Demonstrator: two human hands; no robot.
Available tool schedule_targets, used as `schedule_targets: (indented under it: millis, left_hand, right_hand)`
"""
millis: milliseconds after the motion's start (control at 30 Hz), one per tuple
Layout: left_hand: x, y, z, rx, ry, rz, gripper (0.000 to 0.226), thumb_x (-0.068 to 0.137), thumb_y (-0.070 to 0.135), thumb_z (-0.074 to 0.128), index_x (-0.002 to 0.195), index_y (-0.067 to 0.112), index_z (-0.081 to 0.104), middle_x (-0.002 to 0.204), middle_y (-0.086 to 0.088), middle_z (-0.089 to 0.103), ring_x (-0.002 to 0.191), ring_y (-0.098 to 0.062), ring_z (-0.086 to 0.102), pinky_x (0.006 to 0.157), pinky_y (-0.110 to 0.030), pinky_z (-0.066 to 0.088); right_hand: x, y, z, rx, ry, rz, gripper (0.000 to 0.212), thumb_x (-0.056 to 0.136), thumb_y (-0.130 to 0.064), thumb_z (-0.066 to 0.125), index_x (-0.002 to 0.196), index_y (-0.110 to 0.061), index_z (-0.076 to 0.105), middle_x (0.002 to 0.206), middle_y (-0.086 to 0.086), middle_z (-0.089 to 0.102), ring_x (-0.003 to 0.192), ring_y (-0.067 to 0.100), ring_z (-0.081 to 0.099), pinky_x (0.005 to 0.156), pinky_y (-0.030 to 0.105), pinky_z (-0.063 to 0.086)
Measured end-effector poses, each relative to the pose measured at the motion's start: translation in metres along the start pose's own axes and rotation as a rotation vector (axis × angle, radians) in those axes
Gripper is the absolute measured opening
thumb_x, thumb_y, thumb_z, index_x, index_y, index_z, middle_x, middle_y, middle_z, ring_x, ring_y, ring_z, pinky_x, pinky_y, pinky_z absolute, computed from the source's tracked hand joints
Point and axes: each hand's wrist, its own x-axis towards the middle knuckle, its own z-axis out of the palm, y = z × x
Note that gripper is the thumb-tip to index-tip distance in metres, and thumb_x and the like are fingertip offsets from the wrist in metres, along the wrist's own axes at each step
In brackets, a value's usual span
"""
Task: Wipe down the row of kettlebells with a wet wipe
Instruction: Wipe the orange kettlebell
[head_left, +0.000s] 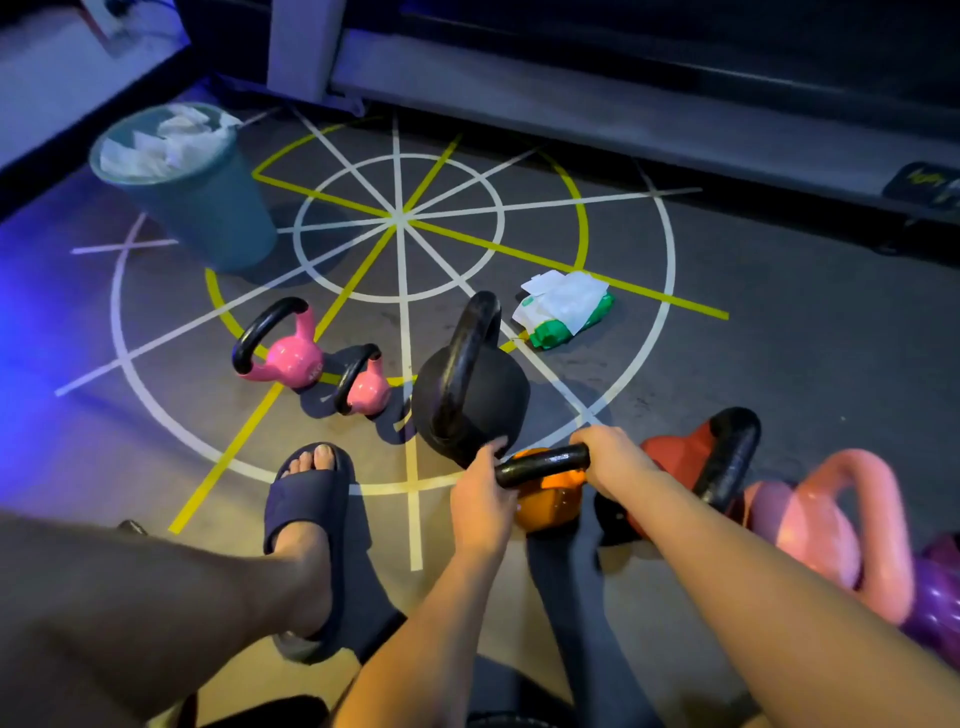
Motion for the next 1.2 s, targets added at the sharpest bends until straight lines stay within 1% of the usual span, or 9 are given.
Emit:
schedule_targets:
  millis: [100,233,433,567,700,867,1000,1100,1200]
  left_hand:
    - [-0.013,0.004,0.012,-0.552,0.168,-0.406,0.029,0.092,0.006,0.066,0.095,0.035,0.067,0.094,0.01,0.069,0.092,-0.017,0.068,0.084,-0.047,0.06]
    - [-0.012,0.008,0.022,-0.706,0.246,-0.445,0.028,0.087,0.01,0.065,0.089,0.038,0.069,0.091,0.004,0.07,0.093,-0.025,0.068,0.088,-0.058,0.057]
    - [-0.016,0.0,0.021,-0.443,0.133,-0.142,0.03,0.086,0.005,0.076,0.104,0.026,0.065,0.121,0.008,0.067,0.136,-0.005,0.047,0.111,-0.026,0.038]
    - [-0.011,-0.032,0.015,-0.427,0.027,-0.232,0.043,0.079,0.003,0.082,0.103,0.034,0.065,0.101,0.021,0.068,0.105,-0.004,0.063,0.095,-0.027,0.051]
    - [-0.015,-0.031,0.023,-0.618,0.034,-0.348,0.048,0.083,0.006,0.08,0.12,0.031,0.064,0.106,0.02,0.066,0.101,0.002,0.061,0.076,-0.002,0.044]
    - [-0.011,-0.033,0.025,-0.591,-0.054,-0.315,0.047,0.088,0.014,0.079,0.128,0.032,0.06,0.114,0.019,0.066,0.113,-0.004,0.061,0.098,-0.017,0.049]
    - [-0.028,-0.003,0.02,-0.457,0.134,-0.28,0.048,0.093,0.011,0.07,0.12,0.048,0.057,0.113,0.021,0.066,0.117,-0.009,0.061,0.09,-0.02,0.052]
    - [-0.034,0.015,0.018,-0.23,0.17,-0.01,0.068,0.088,0.0,0.065,0.138,0.043,0.051,0.133,0.02,0.056,0.128,-0.001,0.049,0.109,-0.024,0.038]
    - [-0.021,0.006,0.011,0.047,0.074,0.148,0.051,0.089,0.003,0.062,0.132,0.031,0.058,0.114,0.014,0.057,0.109,-0.01,0.053,0.096,-0.028,0.047]
  right_hand:
    - [-0.001,0.0,0.001,0.002,0.004,0.014,0.019,0.091,-0.01,0.054,0.083,-0.028,0.057,0.083,0.0,0.055,0.084,0.024,0.059,0.079,0.032,0.05]
    - [0.001,0.001,0.004,0.026,0.039,0.026,0.027,0.091,-0.009,0.053,0.072,-0.028,0.051,0.077,-0.003,0.049,0.08,0.022,0.056,0.075,0.028,0.044]
    - [0.004,0.003,0.002,0.072,0.058,0.05,0.027,0.084,-0.001,0.049,0.068,-0.023,0.05,0.082,0.004,0.054,0.077,0.025,0.056,0.068,0.026,0.038]
    - [0.003,0.0,0.004,0.059,0.055,0.028,0.023,0.086,-0.004,0.049,0.079,-0.024,0.056,0.081,0.001,0.052,0.081,0.026,0.056,0.072,0.028,0.042]
    - [0.006,0.005,0.005,0.05,0.058,0.025,0.022,0.088,-0.005,0.05,0.085,-0.024,0.061,0.083,0.001,0.054,0.081,0.024,0.057,0.074,0.029,0.045]
    - [0.008,0.004,0.005,0.038,0.044,0.034,0.015,0.091,-0.01,0.056,0.093,-0.021,0.066,0.084,0.0,0.055,0.077,0.018,0.056,0.077,0.032,0.051]
    - [0.006,0.005,0.002,0.054,0.039,0.029,0.014,0.091,-0.008,0.056,0.086,-0.021,0.06,0.079,-0.001,0.051,0.07,0.014,0.051,0.072,0.028,0.043]
    - [0.004,0.005,0.001,0.077,0.031,0.021,0.016,0.089,-0.005,0.057,0.089,-0.021,0.061,0.079,-0.001,0.051,0.08,0.022,0.057,0.073,0.026,0.041]
    - [-0.001,0.003,0.004,0.039,0.034,0.001,0.013,0.09,-0.011,0.06,0.096,-0.023,0.061,0.075,-0.003,0.047,0.085,0.026,0.058,0.076,0.028,0.043]
